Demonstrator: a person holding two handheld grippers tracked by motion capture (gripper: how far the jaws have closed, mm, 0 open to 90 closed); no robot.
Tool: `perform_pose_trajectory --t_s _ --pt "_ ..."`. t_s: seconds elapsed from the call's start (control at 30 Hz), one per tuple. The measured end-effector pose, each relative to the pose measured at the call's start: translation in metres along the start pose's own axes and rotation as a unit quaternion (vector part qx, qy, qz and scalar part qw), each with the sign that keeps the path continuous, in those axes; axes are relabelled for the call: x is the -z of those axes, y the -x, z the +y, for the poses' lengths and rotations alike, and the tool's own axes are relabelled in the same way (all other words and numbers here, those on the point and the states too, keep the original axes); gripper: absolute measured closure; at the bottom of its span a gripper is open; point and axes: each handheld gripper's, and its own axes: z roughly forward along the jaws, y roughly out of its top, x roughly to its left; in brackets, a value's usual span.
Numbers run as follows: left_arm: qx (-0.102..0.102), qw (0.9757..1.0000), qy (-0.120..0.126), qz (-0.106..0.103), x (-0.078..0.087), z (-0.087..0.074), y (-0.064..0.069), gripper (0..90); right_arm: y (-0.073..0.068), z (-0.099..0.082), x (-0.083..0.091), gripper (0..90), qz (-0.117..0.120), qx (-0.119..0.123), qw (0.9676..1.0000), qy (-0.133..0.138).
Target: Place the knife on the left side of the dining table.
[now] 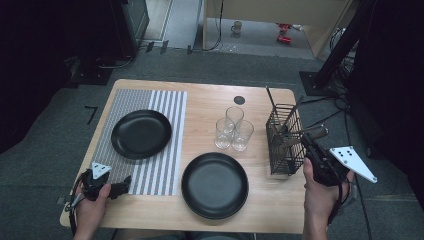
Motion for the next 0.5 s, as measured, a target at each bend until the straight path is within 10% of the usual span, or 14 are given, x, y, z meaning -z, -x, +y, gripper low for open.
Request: perform_pose_trajectory --t_s 0.5 --pt "0.000 1.0000 -0.001 0.000 0.000 0.000 0.000 3.1 -0.011 0.024 0.016 84.3 0.019 0.012 0.9997 0.005"
